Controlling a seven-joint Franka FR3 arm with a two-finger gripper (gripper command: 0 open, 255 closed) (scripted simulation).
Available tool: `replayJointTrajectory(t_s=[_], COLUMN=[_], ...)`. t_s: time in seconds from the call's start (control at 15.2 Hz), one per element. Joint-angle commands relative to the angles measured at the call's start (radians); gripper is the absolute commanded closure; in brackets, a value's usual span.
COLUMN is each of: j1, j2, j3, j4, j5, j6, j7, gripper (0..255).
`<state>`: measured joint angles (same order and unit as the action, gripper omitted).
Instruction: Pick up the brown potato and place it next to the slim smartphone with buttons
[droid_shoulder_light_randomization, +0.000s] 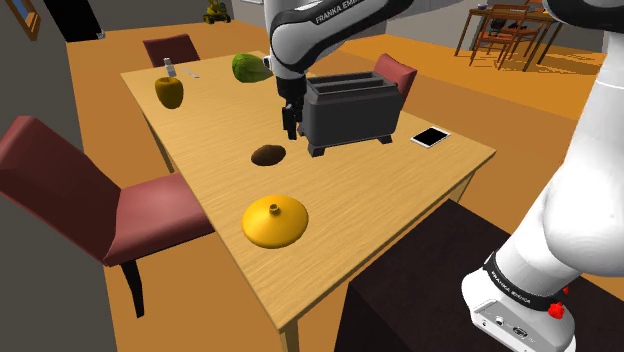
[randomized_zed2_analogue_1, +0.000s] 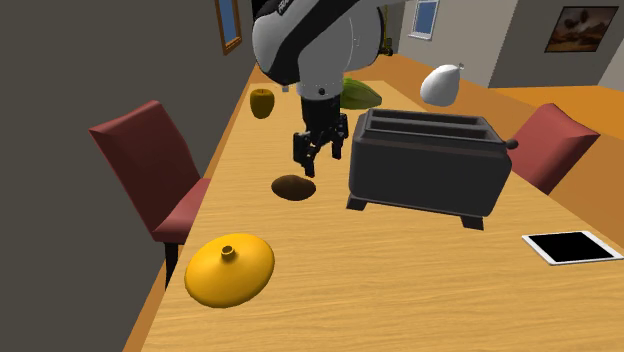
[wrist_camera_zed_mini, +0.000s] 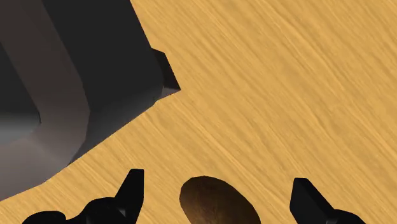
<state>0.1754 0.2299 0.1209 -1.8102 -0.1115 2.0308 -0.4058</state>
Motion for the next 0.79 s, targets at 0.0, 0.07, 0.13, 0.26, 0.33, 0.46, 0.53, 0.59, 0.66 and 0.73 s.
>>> replayJointTrajectory(t_s=[0.0,0.07,0.13,0.26,0.33,0.46,0.53,0.59,0.66,0.73], j1=[0.011,0.018,0.025,0.04,0.049,0.064,0.064,0.064,0.064,0.064], j2=[0.071,0.102,0.134,0.197,0.229,0.284,0.289,0.294,0.3,0.305], j3=[0.011,0.018,0.024,0.036,0.042,0.053,0.052,0.051,0.05,0.049], j4=[0.056,0.089,0.122,0.19,0.225,0.289,0.283,0.278,0.272,0.267], j5=[-0.009,-0.014,-0.019,-0.03,-0.035,-0.046,-0.047,-0.048,-0.05,-0.051], j6=[0.011,0.014,0.017,0.019,0.018,0.016,0.027,0.037,0.048,0.058], j7=[-0.032,-0.046,-0.061,-0.09,-0.104,-0.13,-0.129,-0.128,-0.127,-0.126], gripper=[0,0,0,0,0,0,0,0,0,0])
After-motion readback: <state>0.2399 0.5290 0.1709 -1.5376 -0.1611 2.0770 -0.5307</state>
